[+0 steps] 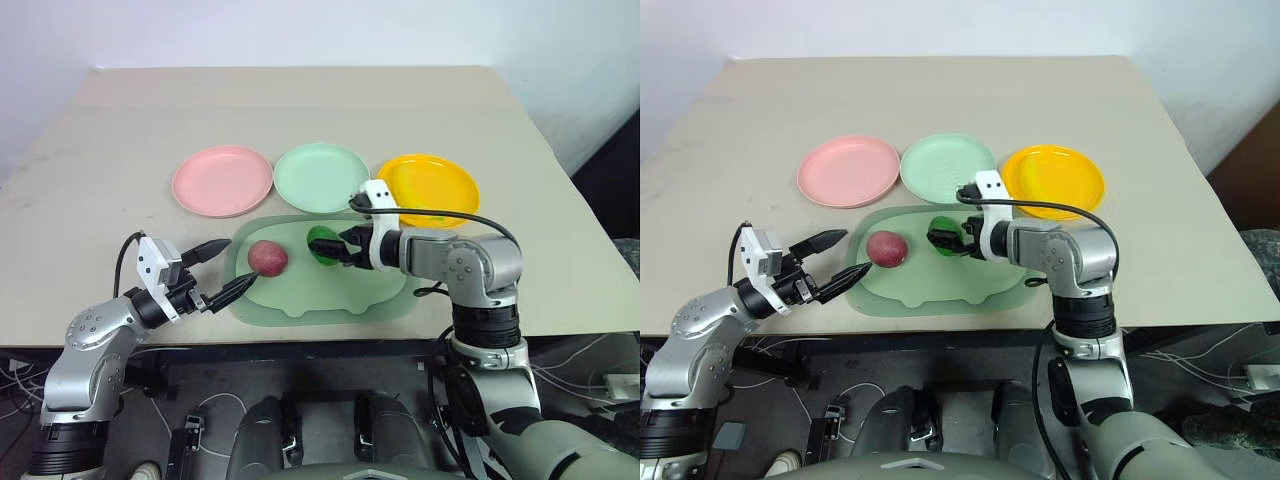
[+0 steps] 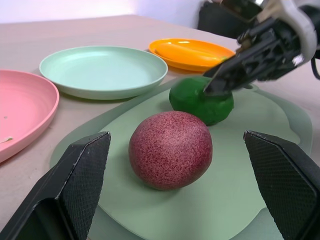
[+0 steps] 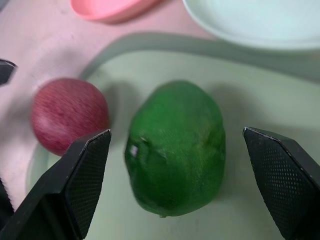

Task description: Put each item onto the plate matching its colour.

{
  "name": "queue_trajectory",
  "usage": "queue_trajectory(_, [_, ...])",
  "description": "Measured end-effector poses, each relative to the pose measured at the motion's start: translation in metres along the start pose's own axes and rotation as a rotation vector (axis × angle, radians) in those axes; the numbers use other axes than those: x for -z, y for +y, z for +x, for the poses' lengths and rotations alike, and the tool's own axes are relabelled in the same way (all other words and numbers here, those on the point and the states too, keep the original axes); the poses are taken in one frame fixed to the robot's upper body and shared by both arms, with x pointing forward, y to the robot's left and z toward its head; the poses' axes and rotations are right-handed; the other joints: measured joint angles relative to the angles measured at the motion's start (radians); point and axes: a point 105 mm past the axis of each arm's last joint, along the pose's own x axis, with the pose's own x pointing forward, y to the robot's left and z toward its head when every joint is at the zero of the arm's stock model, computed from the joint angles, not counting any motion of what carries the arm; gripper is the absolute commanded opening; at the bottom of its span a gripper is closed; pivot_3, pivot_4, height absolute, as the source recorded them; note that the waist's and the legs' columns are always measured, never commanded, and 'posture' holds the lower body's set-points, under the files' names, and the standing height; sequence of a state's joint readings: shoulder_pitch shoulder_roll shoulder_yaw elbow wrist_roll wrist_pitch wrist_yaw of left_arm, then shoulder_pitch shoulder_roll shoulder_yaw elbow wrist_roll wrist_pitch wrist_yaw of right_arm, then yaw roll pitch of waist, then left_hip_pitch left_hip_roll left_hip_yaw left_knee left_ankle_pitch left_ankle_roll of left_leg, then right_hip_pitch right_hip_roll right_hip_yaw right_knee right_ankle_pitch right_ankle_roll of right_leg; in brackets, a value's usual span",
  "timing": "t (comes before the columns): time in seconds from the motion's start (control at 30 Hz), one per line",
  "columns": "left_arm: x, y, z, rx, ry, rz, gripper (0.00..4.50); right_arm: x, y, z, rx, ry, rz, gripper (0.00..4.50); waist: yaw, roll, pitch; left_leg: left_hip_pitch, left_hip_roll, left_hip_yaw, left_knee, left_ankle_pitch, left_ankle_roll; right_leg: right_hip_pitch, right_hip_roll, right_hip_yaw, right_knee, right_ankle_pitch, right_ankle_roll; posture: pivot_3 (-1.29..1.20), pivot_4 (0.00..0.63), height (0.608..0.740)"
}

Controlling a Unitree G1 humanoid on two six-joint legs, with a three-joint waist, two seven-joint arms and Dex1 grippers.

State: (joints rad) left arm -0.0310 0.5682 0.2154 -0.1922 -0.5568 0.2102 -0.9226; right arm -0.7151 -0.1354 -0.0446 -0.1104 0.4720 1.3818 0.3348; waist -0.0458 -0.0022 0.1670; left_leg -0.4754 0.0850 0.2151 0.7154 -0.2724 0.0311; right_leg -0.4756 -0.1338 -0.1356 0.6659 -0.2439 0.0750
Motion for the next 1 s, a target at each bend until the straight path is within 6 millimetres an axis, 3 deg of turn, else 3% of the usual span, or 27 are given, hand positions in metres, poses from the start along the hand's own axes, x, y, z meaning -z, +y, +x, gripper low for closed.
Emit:
queue_trajectory(0.03, [0.0, 0.0, 0.0, -0.001, 0.001, -0.001, 4.5, 0.001, 0.0, 0.001, 0.0, 0.004, 0.001, 4.48, 0.0, 0.0, 0.0, 0.0, 0.0, 0.0, 0.0, 0.0, 0.0, 0.0, 0.0, 0.0, 0.0, 0.0, 0.0, 0.0, 0.15, 0.695])
queue_trajectory(0.13, [0.002, 0.0, -0.002, -0.005, 0.006, -0.006, 4.5, 0.001, -0.001, 0.002, -0.004, 0.004, 0.001, 3.93, 0.0, 0.0, 0.0, 0.0, 0.0, 0.0, 0.0, 0.0, 0.0, 0.0, 0.0, 0.0, 0.0, 0.0, 0.0, 0.0, 0.15, 0.695])
queue_trajectory(0.23, [0.004, -0.001, -0.003, -0.009, 0.012, -0.011, 4.5, 0.0, 0.0, 0.001, -0.015, -0.001, -0.014, 2.88, 0.001, 0.0, 0.0, 0.0, 0.0, 0.0, 0.0, 0.0, 0.0, 0.0, 0.0, 0.0, 0.0, 0.0, 0.0, 0.0, 0.15, 0.695])
queue_trajectory(0.3, [0.005, -0.001, -0.004, -0.012, 0.013, -0.012, 4.5, 0.0, 0.001, -0.001, -0.028, 0.005, -0.027, 2.55, 0.001, 0.0, 0.0, 0.0, 0.0, 0.0, 0.0, 0.0, 0.0, 0.0, 0.0, 0.0, 0.0, 0.0, 0.0, 0.0, 0.15, 0.695])
queue_trajectory(0.4, [0.005, -0.001, -0.006, -0.02, 0.019, -0.013, 4.5, -0.015, 0.011, -0.009, -0.097, -0.03, -0.077, 2.55, 0.001, 0.0, 0.0, 0.0, 0.0, -0.001, 0.0, 0.0, 0.0, 0.0, 0.0, 0.0, 0.0, 0.0, 0.0, 0.0, 0.15, 0.695])
queue_trajectory(0.53, [0.005, -0.002, -0.007, -0.021, 0.02, -0.009, 4.5, -0.059, 0.031, -0.015, -0.151, -0.13, -0.173, 2.55, -0.003, 0.0, 0.0, 0.0, 0.0, -0.001, 0.0, 0.0, 0.0, -0.001, 0.0, 0.0, 0.001, 0.0, 0.0, 0.0, 0.15, 0.695])
queue_trajectory(0.63, [0.007, -0.003, -0.01, -0.029, 0.029, -0.012, 4.5, -0.087, 0.029, -0.011, -0.122, -0.195, -0.203, 2.55, 0.0, 0.0, 0.0, 0.0, 0.0, 0.001, 0.0, 0.0, 0.0, 0.0, 0.0, 0.0, 0.0, 0.0, 0.0, 0.0, 0.15, 0.695])
queue_trajectory(0.7, [0.007, -0.002, -0.014, -0.045, 0.033, -0.013, 4.5, -0.099, 0.017, 0.006, -0.075, -0.198, -0.209, 2.55, -0.002, 0.0, 0.0, 0.0, 0.0, 0.002, 0.0, 0.0, 0.0, 0.0, 0.0, 0.0, 0.001, 0.0, 0.0, 0.0, 0.15, 0.695])
queue_trajectory(0.83, [0.004, -0.004, -0.016, -0.056, 0.028, -0.002, 4.5, -0.098, -0.013, 0.036, 0.037, -0.156, -0.225, 2.55, -0.001, 0.0, 0.0, 0.0, 0.0, 0.003, 0.0, 0.0, 0.0, -0.001, 0.0, 0.0, 0.001, 0.0, 0.0, 0.0, 0.15, 0.695])
queue_trajectory(1.0, [0.005, -0.006, -0.02, -0.065, 0.034, -0.008, 4.5, -0.087, -0.037, 0.057, 0.124, -0.092, -0.245, 2.55, -0.01, 0.0, 0.0, -0.001, 0.0, 0.003, 0.0, 0.001, 0.001, -0.002, 0.0, 0.0, 0.002, 0.0, 0.0, 0.0, 0.15, 0.695])
